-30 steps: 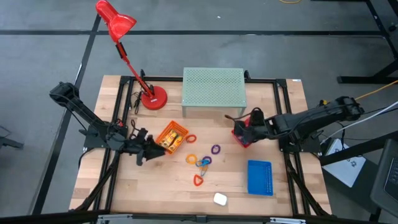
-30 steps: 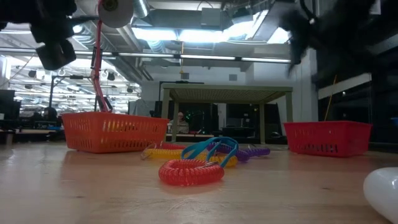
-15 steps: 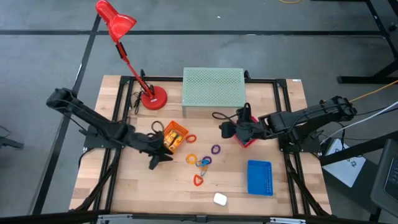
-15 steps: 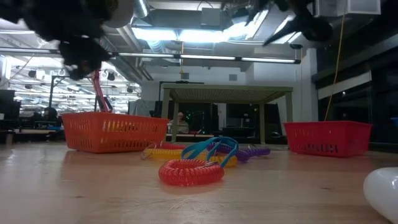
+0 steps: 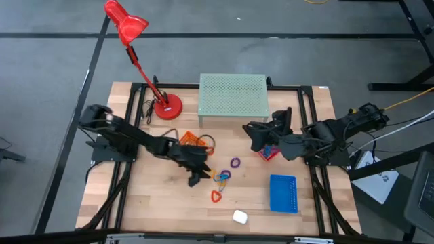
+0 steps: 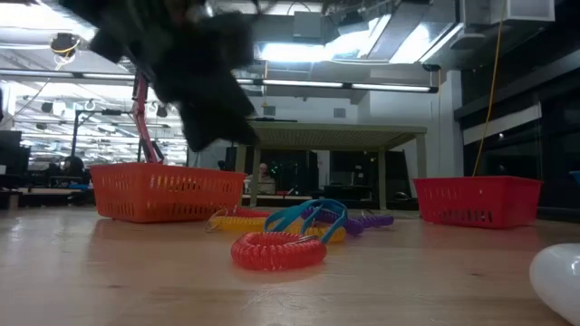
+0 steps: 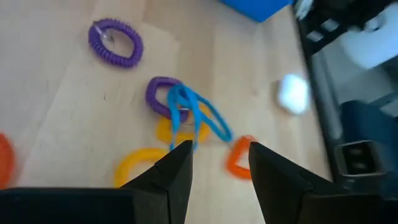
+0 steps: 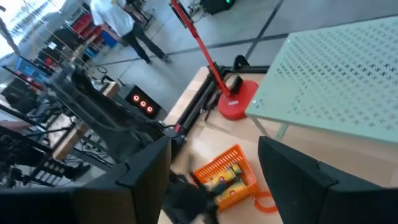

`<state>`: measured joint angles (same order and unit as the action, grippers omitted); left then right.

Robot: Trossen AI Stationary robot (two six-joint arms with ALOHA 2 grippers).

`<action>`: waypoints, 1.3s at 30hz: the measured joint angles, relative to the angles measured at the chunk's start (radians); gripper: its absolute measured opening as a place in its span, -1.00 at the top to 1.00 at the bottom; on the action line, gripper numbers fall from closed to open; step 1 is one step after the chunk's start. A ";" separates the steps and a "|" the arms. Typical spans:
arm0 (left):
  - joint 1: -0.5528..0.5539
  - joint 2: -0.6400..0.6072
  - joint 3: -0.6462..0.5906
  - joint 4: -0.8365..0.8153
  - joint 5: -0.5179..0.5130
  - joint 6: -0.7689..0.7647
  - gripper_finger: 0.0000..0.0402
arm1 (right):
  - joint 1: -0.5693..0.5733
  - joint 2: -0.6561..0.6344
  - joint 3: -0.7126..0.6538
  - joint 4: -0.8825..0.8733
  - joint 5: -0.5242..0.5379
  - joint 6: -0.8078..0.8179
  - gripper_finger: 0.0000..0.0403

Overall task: Pick & Place Office Desk Supplies
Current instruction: Put the blue rubber band into the red bin

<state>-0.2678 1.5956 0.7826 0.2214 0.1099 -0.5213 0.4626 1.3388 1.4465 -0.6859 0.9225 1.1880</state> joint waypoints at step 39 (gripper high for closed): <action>-0.035 0.245 0.231 -0.197 -0.068 0.346 0.24 | 0.061 0.001 0.007 -0.084 0.020 0.030 -0.21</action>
<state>-0.3028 1.8408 1.0140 0.0241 0.0414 -0.1752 0.5240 1.3396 1.4536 -0.7696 0.9424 1.2178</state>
